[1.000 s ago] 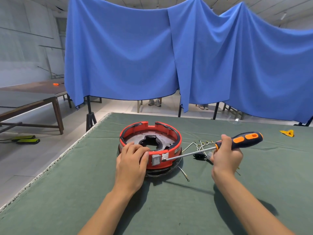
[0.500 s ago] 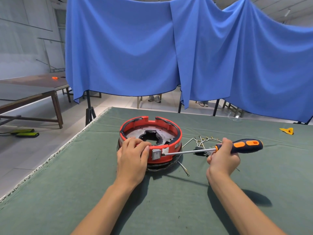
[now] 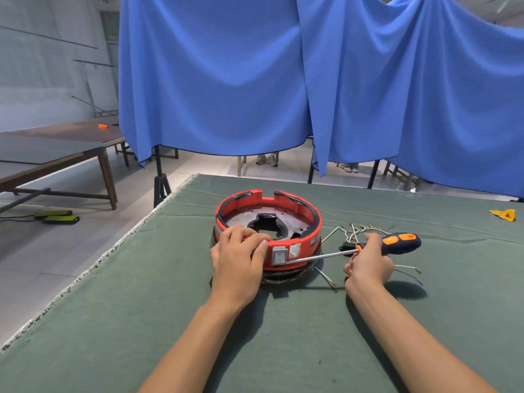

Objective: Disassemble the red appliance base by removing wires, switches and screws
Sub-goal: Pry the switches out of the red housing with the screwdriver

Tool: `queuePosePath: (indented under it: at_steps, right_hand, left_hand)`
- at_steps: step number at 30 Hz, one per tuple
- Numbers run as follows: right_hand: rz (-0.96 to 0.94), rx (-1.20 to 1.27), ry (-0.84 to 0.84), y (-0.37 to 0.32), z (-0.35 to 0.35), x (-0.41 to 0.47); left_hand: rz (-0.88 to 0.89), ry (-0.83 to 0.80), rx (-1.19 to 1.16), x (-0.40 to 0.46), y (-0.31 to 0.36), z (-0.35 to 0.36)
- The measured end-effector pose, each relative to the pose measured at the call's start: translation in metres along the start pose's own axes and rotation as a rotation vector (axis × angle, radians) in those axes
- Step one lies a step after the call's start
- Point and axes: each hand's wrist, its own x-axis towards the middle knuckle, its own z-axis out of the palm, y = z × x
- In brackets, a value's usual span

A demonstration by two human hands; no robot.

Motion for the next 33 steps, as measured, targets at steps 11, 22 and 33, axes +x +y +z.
queuePosePath:
  at_steps: [11,22,33]
  right_hand:
    - [-0.196,0.091,-0.059,-0.012,-0.013,-0.013]
    - [-0.28,0.028,-0.077,-0.022,-0.011,-0.007]
    - [-0.066,0.065,-0.046,-0.011,-0.016,-0.006]
  left_hand:
    - [-0.006,-0.016,0.018,0.001,-0.001,0.001]
    - [0.056,-0.034,0.103,-0.004,0.012,-0.008]
    - [0.358,-0.241,0.242,-0.008,0.019,-0.013]
